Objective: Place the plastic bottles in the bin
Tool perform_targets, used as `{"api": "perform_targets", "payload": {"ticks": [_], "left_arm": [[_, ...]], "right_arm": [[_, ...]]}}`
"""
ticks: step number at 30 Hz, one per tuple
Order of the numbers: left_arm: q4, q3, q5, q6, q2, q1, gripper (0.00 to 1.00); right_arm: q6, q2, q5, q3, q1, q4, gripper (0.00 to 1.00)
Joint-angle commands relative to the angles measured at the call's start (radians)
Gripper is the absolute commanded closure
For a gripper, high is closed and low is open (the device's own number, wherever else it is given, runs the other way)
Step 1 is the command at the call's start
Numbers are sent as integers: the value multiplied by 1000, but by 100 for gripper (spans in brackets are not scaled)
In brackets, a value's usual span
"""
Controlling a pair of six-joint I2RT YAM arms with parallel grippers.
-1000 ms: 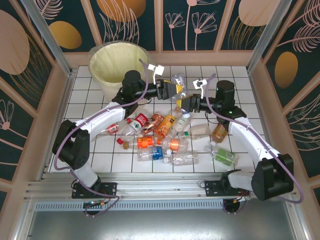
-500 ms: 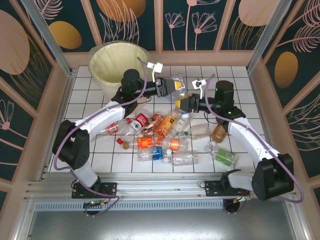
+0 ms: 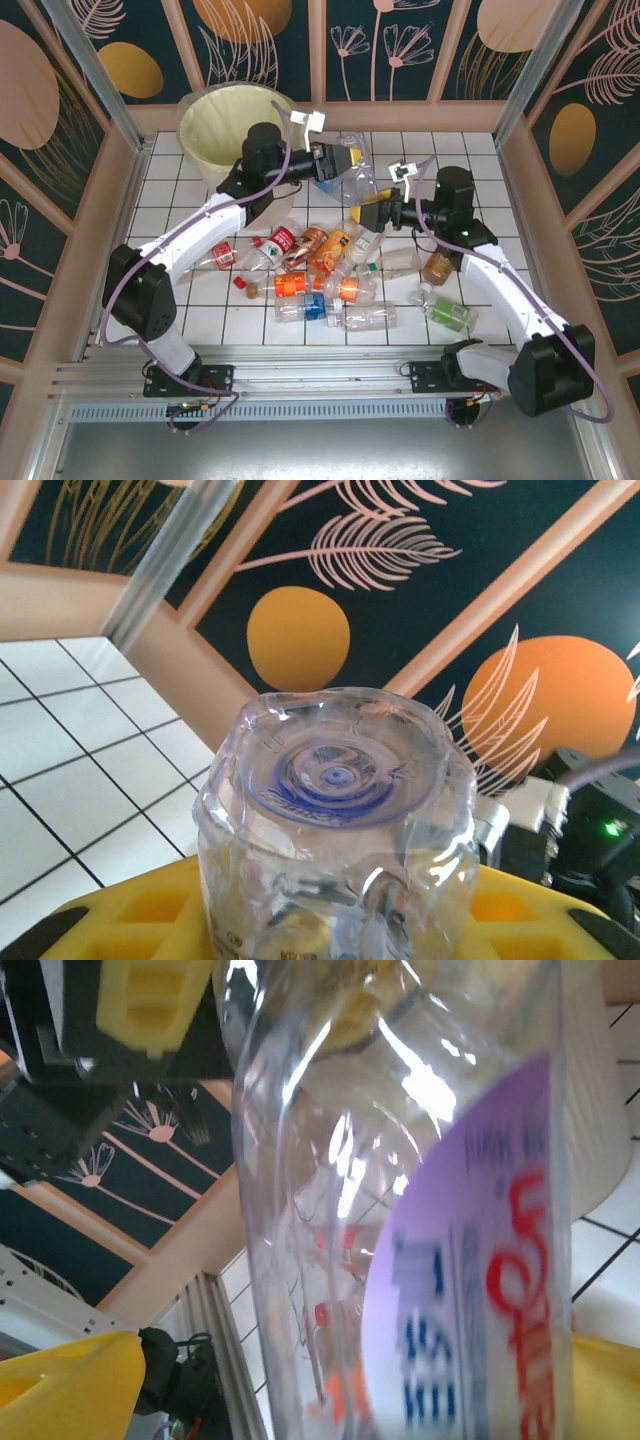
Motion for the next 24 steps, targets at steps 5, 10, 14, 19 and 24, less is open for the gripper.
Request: {"api": "perform_targets", "payload": {"ticks": [5, 10, 14, 19, 24], "left_arm": [[-270, 203, -163, 170, -52, 95, 55], [-460, 364, -401, 336, -61, 123, 55], [-578, 475, -581, 447, -53, 140, 57], [-665, 537, -793, 549, -37, 155, 59], [-701, 556, -922, 633, -17, 166, 60]], "right_arm": [[-32, -165, 102, -22, 0, -97, 1], [-16, -222, 167, -15, 1, -111, 1], [-5, -254, 217, -22, 2, -113, 1], [16, -263, 252, -30, 1, -106, 1], [32, -260, 284, -35, 2, -107, 2]]}}
